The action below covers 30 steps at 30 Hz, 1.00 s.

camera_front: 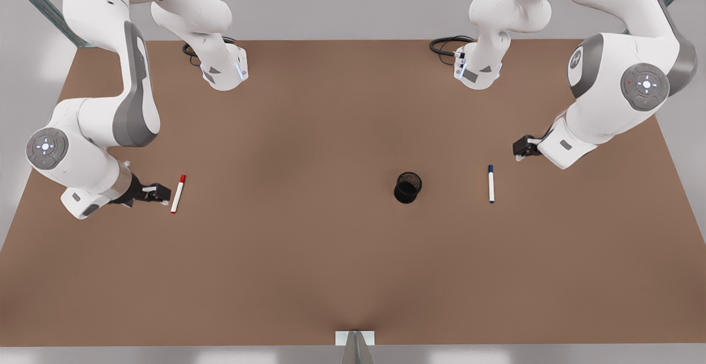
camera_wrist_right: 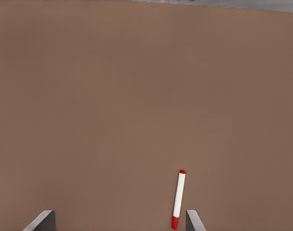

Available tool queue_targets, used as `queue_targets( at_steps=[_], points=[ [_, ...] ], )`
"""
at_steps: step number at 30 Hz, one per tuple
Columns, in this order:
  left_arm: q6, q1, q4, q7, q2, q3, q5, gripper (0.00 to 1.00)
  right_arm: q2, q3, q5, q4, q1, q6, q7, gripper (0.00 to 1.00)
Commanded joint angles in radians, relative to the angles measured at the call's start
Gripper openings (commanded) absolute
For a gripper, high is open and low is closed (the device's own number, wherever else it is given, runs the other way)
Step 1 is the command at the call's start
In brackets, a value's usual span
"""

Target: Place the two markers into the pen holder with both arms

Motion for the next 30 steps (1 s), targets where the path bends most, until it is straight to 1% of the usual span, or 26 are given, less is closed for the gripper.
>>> queue_targets(
  at_steps=[1,2,3,4,5,6,7,8,10,12,13,15,16,18,23,24,28,30],
  points=[
    [0.045,0.0,0.0,0.058,0.001,0.0,0.005,1.0,0.0,0.0,0.003,-0.001,-0.002,0.068,0.025,1.0],
    [0.045,0.003,0.006,0.058,0.025,0.0,0.006,1.0,0.0,0.0,0.001,-0.001,-0.002,0.068,0.017,1.0],
    [0.087,0.005,0.009,0.06,0.085,0.001,0.005,1.0,0.0,0.0,0.001,-0.001,-0.005,0.071,0.016,1.0],
    [0.189,0.023,0.0,0.058,0.154,0.008,0.002,1.0,0.014,-0.001,0.001,0.001,-0.005,0.076,0.016,1.0],
    [0.286,0.054,-0.044,0.053,0.205,0.008,-0.016,1.0,0.031,-0.003,0.001,0.001,-0.007,0.093,0.016,1.0],
    [0.515,0.065,-0.156,0.058,0.237,0.008,-0.06,1.0,0.08,-0.003,0.0,-0.01,-0.026,0.153,0.011,1.0],
    [0.61,0.059,-0.202,0.061,0.268,0.008,-0.06,1.0,0.12,-0.003,0.0,-0.017,-0.036,0.193,0.01,1.0],
    [0.657,0.066,-0.218,0.061,0.297,0.008,-0.06,1.0,0.16,-0.004,-0.002,-0.017,-0.04,0.234,0.01,1.0],
    [0.852,0.079,-0.363,0.096,0.3,0.008,-0.064,1.0,0.246,-0.004,-0.005,-0.017,-0.062,0.292,0.011,1.0],
    [0.93,0.077,-0.414,0.095,0.317,0.008,-0.064,1.0,0.287,-0.007,-0.005,-0.019,-0.073,0.326,0.0,1.0],
    [1.03,0.077,-0.494,0.095,0.311,0.006,-0.066,1.0,0.304,-0.004,-0.002,-0.021,-0.102,0.343,-0.033,1.0],
    [1.127,0.075,-0.578,0.093,0.3,0.006,-0.07,1.0,0.292,0.0,0.0,-0.06,-0.12,0.34,-0.038,1.0],
    [1.191,0.075,-0.662,0.095,0.277,0.006,-0.07,1.0,0.26,0.003,0.0,-0.123,-0.135,0.355,-0.038,1.0],
    [1.228,0.075,-0.707,0.096,0.268,0.006,-0.07,1.0,0.188,0.012,-0.003,-0.26,-0.165,0.443,-0.04,1.0],
    [1.228,0.074,-0.739,0.103,0.26,0.006,-0.069,1.0,0.175,0.014,-0.005,-0.343,-0.192,0.452,-0.043,1.0],
    [1.228,0.071,-0.77,0.104,0.249,0.006,-0.067,1.0,0.184,0.014,-0.005,-0.369,-0.208,0.487,-0.046,1.0],
    [1.23,0.072,-0.834,0.133,0.237,0.008,-0.067,1.0,0.194,0.014,-0.005,-0.439,-0.203,0.49,-0.03,1.0],
    [1.23,0.075,-0.836,0.133,0.237,0.008,-0.066,0.99,0.195,0.014,-0.005,-0.482,-0.208,0.538,-0.03,1.0]
  ],
)
